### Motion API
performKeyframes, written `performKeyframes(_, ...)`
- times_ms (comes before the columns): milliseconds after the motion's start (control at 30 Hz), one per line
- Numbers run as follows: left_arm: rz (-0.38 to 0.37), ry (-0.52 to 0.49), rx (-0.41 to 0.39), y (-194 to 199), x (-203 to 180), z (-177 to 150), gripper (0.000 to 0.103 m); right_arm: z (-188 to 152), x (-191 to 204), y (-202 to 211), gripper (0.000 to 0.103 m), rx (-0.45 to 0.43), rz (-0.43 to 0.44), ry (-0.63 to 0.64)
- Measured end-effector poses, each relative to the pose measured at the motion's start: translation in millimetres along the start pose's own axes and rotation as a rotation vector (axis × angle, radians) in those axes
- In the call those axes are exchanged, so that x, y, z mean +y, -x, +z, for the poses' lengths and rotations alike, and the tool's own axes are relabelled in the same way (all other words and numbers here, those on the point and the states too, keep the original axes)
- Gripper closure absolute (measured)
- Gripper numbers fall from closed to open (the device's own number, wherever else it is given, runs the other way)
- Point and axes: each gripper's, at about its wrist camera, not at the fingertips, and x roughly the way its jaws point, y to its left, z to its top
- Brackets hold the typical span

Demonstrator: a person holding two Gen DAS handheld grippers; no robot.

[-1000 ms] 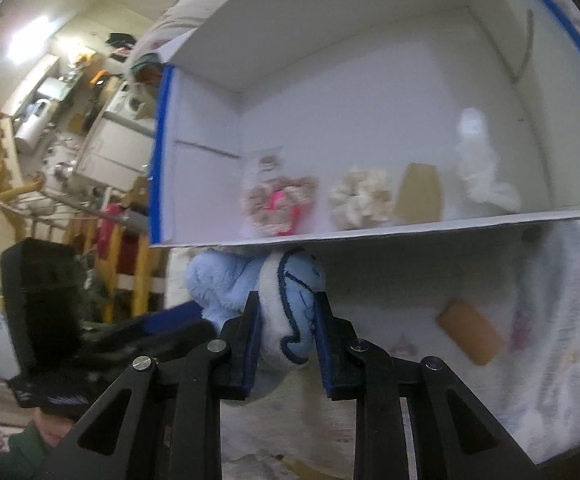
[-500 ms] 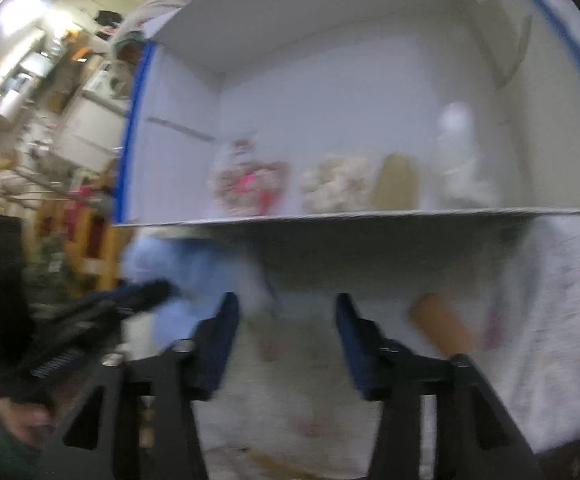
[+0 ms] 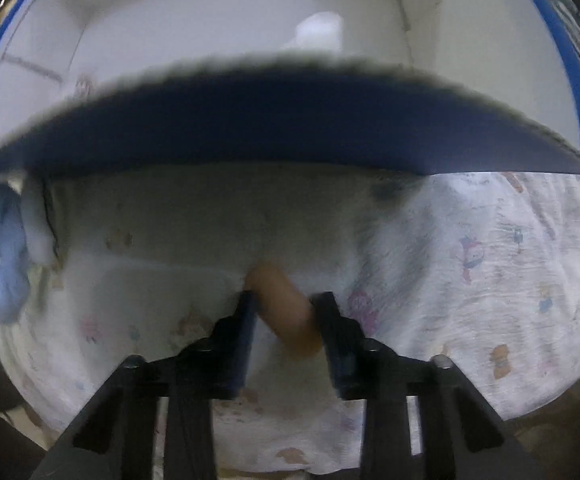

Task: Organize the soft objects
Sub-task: 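Grasp the light-blue scrunchie with the left gripper while the right gripper grasps the orange sponge, then carry the blue scrunchie and orange sponge over the box with both grippers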

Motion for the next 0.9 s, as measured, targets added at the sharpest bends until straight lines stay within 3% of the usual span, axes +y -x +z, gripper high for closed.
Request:
performKeyframes(33,0.005,-0.001,0.002,-0.5,0.5,-0.1,0.093,-0.7,3.3,1.5,0.088,-0.011,-0.014,0.021)
performKeyframes(133,0.019,0.008,0.004,-0.7,3.3,-0.3,0.093,-4.0,7.5,12.2,0.097,-0.049,0.001,0.033)
performKeyframes(567,0.122,-0.037,-0.072,27.2,-3.3,-12.3,0.093,-27.6,7.0,81.1,0.097,-0.223,0.241,0.023)
performKeyframes(900,0.094,0.007,-0.178,72.7,-12.4,-13.1,0.093,-24.8,1.0,116.8,0.097,-0.361,0.348,0.012)
